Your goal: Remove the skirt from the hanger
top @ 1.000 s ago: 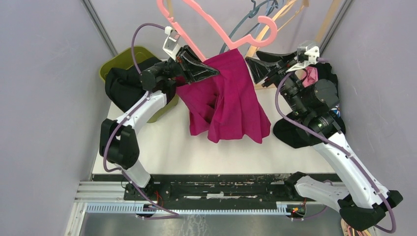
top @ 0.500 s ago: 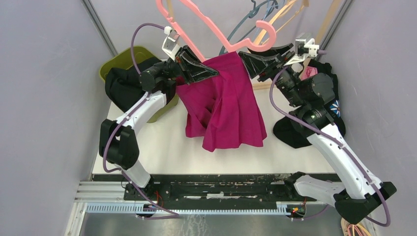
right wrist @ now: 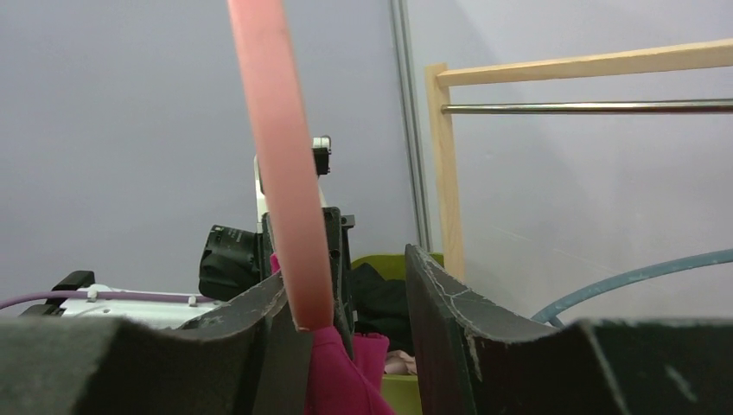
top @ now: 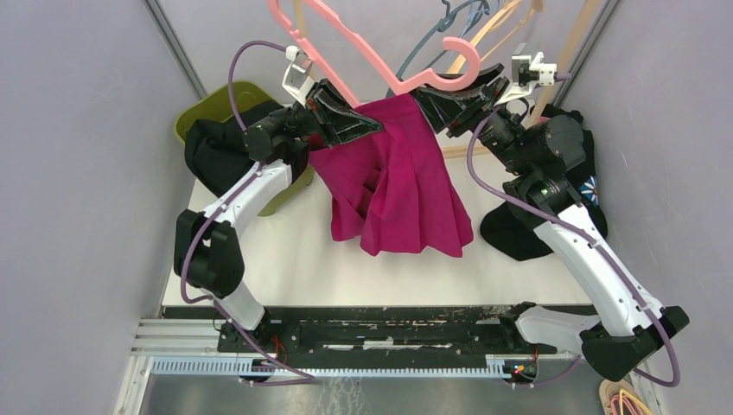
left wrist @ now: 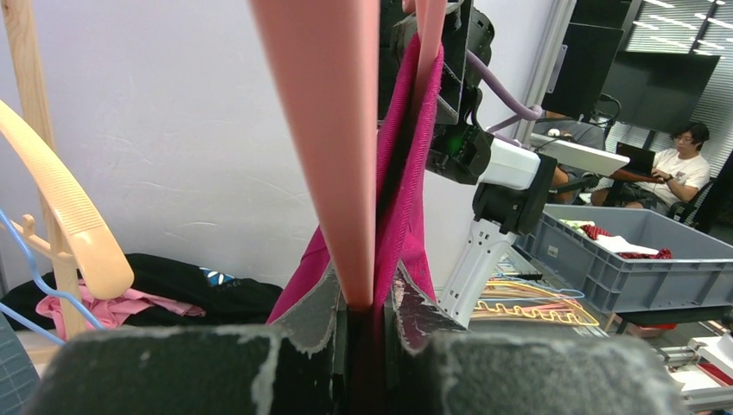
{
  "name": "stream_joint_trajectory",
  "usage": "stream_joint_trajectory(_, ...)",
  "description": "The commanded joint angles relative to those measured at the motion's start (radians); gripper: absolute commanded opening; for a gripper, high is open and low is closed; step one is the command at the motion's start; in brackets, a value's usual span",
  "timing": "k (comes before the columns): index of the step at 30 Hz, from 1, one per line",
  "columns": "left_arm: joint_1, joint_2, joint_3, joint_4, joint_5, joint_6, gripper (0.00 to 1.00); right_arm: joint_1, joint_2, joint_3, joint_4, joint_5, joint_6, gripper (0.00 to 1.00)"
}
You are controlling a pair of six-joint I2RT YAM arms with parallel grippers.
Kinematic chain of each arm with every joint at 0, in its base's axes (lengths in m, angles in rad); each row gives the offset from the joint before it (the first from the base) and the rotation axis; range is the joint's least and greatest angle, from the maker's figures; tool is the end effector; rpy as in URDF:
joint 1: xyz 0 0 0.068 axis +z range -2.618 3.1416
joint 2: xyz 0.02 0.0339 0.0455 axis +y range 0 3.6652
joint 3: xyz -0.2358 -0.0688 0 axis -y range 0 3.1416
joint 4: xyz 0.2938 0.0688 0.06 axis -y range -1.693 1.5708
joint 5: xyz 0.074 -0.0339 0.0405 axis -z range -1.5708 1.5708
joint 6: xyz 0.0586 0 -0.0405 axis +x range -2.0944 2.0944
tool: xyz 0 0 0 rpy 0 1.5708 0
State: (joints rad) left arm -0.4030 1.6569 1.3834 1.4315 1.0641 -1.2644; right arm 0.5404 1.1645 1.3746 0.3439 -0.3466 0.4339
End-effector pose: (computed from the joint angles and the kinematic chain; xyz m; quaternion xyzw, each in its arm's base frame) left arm 0.3299 -0.1963 0.4207 0.3775 0.3678 -0.6944 0.4900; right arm 0.2568 0.1773 0.5180 -0.1759 0.4708 0.4770 0.7211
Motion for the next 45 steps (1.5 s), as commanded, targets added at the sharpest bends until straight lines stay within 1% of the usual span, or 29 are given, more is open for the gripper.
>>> stream_joint_trajectory(1, -0.007, -0.043, 0.031, 0.050, -0.051, -0.028, 0.03, 0.009, 0.000, 0.067, 0.036, -0.137, 0.045, 0.47)
stream_joint_trajectory(4, -0.007, -0.033, 0.038, 0.051, -0.050, -0.031, 0.03, 0.009, -0.010, 0.085, -0.015, -0.181, 0.028, 0.45)
stream_joint_trajectory(7, -0.007, -0.021, 0.047, 0.056, -0.053, -0.033, 0.03, 0.008, -0.031, 0.072, -0.031, -0.185, 0.025, 0.45)
stream_joint_trajectory(13, -0.009, -0.008, 0.058, 0.052, -0.053, -0.035, 0.03, 0.009, -0.063, 0.067, -0.124, -0.197, -0.025, 0.44)
stream_joint_trajectory(20, -0.007, -0.010, 0.056, 0.049, -0.050, -0.034, 0.03, 0.009, -0.070, 0.060, -0.135, -0.188, -0.039, 0.45)
stream_joint_trajectory(23, -0.007, -0.010, 0.055, 0.045, -0.051, -0.030, 0.03, 0.008, -0.057, 0.070, -0.113, -0.188, -0.037, 0.45)
stream_joint_trajectory(28, -0.007, -0.002, 0.056, 0.027, -0.046, -0.013, 0.03, 0.008, -0.033, 0.109, -0.073, -0.229, -0.019, 0.46)
stream_joint_trajectory(40, -0.007, 0.058, 0.076, 0.022, -0.041, -0.005, 0.03, 0.010, -0.075, 0.127, -0.086, -0.251, -0.011, 0.47)
stream_joint_trajectory(43, -0.007, 0.064, 0.088, 0.015, -0.039, -0.002, 0.03, 0.007, -0.101, 0.092, -0.189, -0.187, -0.064, 0.43)
stream_joint_trajectory(45, -0.007, 0.063, 0.105, 0.011, -0.039, -0.002, 0.03, 0.008, -0.144, 0.030, -0.291, -0.075, -0.134, 0.41)
